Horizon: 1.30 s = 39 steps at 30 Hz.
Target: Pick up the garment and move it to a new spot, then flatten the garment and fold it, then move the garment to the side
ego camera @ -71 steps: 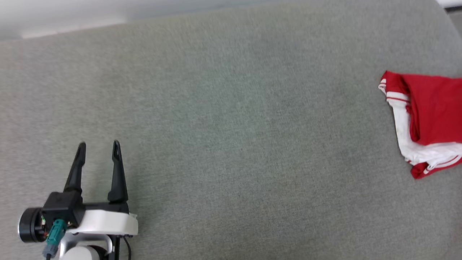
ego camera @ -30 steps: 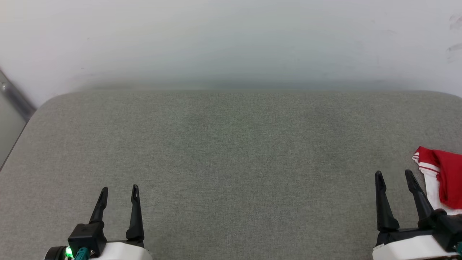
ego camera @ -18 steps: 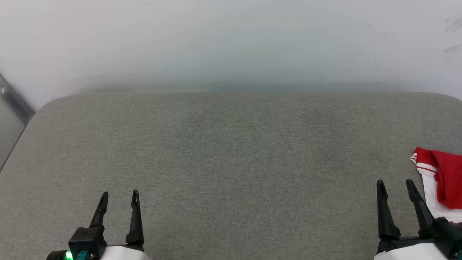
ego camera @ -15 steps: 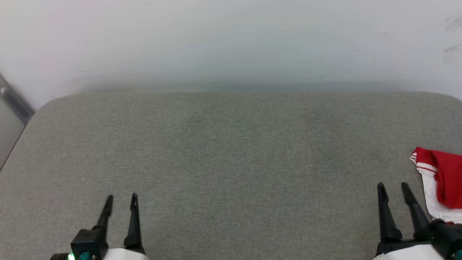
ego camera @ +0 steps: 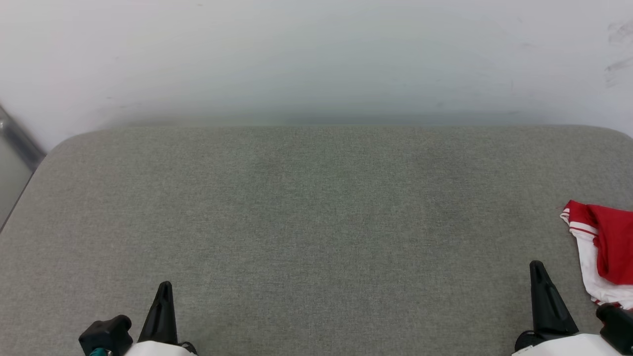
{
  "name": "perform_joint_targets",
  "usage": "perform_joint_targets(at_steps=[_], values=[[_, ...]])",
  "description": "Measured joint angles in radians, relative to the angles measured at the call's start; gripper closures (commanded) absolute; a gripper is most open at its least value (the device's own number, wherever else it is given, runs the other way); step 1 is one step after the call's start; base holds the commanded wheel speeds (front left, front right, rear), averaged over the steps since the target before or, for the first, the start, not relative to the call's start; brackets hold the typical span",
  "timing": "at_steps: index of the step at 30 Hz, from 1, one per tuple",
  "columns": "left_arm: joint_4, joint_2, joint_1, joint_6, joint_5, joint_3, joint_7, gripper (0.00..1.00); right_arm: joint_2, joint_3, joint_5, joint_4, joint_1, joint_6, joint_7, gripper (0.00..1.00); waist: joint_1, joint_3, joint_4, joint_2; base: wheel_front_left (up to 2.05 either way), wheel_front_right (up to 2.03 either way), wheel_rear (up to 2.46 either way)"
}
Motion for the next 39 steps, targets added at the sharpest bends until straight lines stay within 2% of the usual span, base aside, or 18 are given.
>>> perform_joint_targets(at_steps=[17,39], values=[[0.015,0.0,-0.04,-0.017,-0.298,0.006,0.069,1.0,-0.005,0.004,0.296,0.033,-0.045,0.0,0.067,1.0,0.0,0.001,-0.006,0.0,0.0,0.0,0.0],[0.039,0.0,-0.086,-0.033,-0.608,0.017,0.145,1.0,-0.009,0.003,0.599,0.07,-0.089,0.0,0.137,1.0,0.0,0.003,-0.014,0.0,0.0,0.0,0.0]])
